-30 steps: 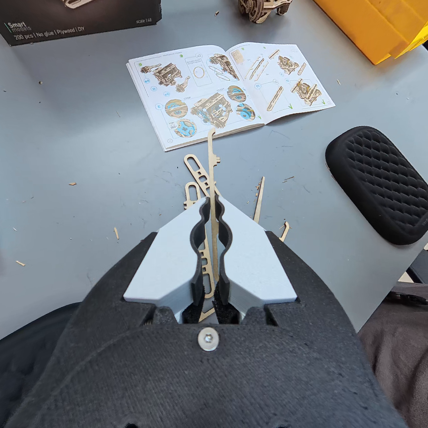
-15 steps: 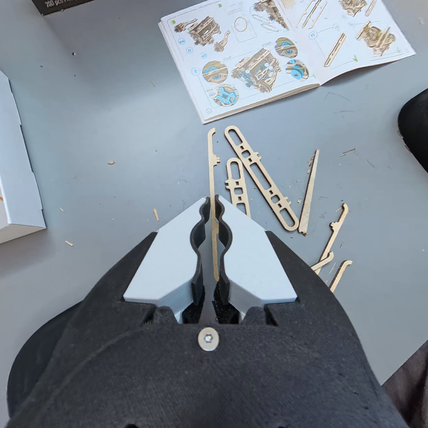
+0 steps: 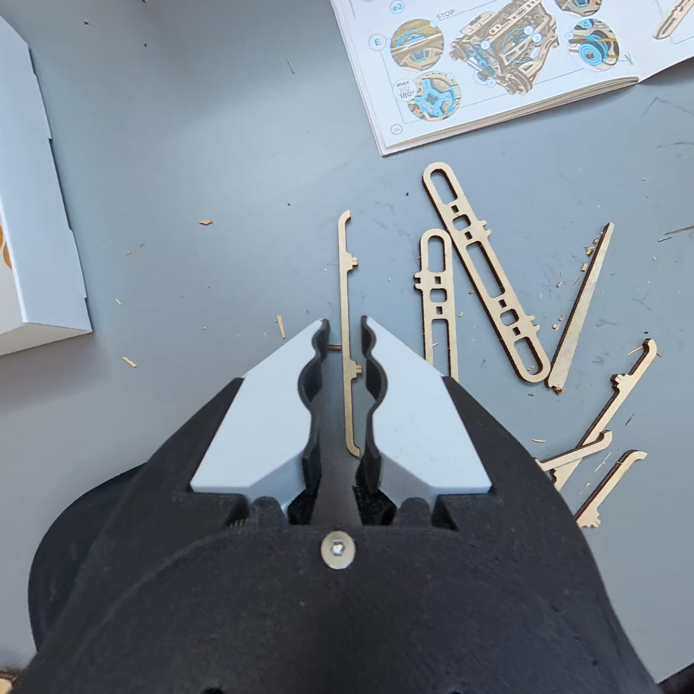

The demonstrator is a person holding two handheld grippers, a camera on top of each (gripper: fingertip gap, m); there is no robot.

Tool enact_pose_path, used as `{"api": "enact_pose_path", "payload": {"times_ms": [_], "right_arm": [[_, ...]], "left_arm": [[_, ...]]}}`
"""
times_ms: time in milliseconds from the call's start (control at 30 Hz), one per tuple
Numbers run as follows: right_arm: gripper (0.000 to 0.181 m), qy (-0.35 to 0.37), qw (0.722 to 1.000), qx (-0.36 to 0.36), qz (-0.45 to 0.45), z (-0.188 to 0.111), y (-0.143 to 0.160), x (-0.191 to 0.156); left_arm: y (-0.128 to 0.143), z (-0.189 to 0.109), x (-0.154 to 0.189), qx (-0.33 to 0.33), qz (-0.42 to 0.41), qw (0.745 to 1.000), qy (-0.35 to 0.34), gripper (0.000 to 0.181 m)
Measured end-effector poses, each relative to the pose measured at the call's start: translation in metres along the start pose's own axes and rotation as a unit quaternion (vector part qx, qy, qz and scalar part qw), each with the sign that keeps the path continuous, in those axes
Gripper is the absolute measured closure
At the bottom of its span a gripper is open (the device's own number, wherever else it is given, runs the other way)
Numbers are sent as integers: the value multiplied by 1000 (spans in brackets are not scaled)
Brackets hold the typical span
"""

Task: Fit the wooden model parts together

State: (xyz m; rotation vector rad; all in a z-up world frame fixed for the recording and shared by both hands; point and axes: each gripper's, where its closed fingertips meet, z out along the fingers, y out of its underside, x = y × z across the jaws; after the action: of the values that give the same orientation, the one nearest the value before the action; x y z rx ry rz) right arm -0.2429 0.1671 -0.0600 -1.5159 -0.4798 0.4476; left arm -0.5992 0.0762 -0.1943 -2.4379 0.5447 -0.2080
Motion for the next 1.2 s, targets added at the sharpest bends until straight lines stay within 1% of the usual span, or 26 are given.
{"api": "enact_pose_path", "payload": {"times_ms": [33, 133, 200, 267, 300, 400, 500, 767, 867, 900, 1000, 1067, 1100, 1133, 1200], "right_arm": [[173, -5, 1000, 2, 13, 0, 0, 0], [173, -2, 999, -4, 42, -1, 3, 5], [173, -5, 999, 1, 52, -1, 2, 5], [173, -12, 998, 9, 58, -2, -2, 2], [173, -15, 998, 12, 58, -3, -4, 0], [172, -21, 998, 14, 56, -4, -7, -4], [172, -28, 998, 17, 60, -4, -10, -7], [173, -37, 996, 29, 82, -9, -16, -6], [173, -42, 994, 35, 95, -12, -19, -6], [173, -44, 993, 39, 99, -12, -20, -5], [173, -49, 992, 44, 108, -13, -23, -6], [173, -50, 992, 44, 109, -14, -23, -6], [173, -51, 992, 44, 109, -14, -24, -6], [173, -51, 992, 45, 108, -15, -25, -7], [173, -50, 992, 45, 106, -15, -24, -6]], "left_arm": [[0, -1, -2, 3, -6, 1000, -7, 156], [-2, -13, 3, 28, -17, 999, -11, 152], [-1, -22, 20, 36, -14, 999, 15, 151], [8, -24, 39, 14, -1, 999, 38, 150], [14, -24, 43, 0, 9, 999, 33, 150], [30, -24, 43, -34, 32, 999, 4, 154], [32, -23, 49, -31, 16, 999, 19, 155], [34, -24, 51, -50, 11, 999, 21, 150], [34, -26, 48, -52, -1, 999, 12, 153], [33, -27, 49, -48, -5, 999, 16, 156], [31, -31, 58, -39, -8, 999, 35, 152], [40, -28, 55, -68, 7, 998, 13, 151], [41, -28, 52, -72, 19, 997, 0, 150], [41, -28, 52, -74, 30, 997, -8, 152], [42, -27, 58, -74, 50, 996, 0, 166]]}}
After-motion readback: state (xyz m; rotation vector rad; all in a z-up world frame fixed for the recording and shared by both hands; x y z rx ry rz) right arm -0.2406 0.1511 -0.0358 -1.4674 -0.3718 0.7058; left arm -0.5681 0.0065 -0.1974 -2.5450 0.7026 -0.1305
